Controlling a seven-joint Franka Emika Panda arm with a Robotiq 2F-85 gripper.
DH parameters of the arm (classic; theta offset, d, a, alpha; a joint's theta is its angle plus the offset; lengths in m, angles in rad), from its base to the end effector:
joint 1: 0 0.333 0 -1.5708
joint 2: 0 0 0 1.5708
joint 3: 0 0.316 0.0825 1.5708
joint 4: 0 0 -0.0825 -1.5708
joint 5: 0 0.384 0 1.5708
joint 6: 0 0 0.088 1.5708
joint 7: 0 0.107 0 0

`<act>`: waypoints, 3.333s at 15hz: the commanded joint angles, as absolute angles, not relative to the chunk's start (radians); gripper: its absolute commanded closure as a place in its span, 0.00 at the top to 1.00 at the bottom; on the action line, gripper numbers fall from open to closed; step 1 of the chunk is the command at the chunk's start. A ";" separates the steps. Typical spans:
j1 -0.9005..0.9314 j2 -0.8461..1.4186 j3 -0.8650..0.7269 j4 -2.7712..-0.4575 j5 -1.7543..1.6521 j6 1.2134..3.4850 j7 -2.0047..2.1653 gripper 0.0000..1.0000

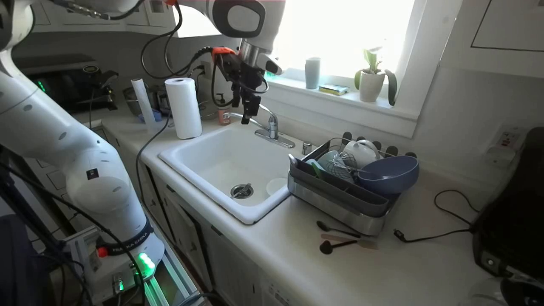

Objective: Turn the faucet to the right then place the orange bottle next to it

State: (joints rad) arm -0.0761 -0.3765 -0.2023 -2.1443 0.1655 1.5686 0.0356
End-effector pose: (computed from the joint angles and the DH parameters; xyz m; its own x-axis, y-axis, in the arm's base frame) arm 0.4061 -0.1075 0.5399 0.9380 -0.2739 -0.2123 -0.3199 -0.9200 -0.2263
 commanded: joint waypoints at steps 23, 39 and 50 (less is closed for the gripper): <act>0.125 0.133 0.119 -1.817 0.253 1.829 0.791 1.00; 0.211 0.256 0.134 -1.770 0.243 1.905 0.949 1.00; 0.191 0.199 0.111 -1.827 0.179 1.710 0.920 1.00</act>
State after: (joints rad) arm 0.1987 0.2460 0.1252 -1.7969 0.2287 1.8322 0.9365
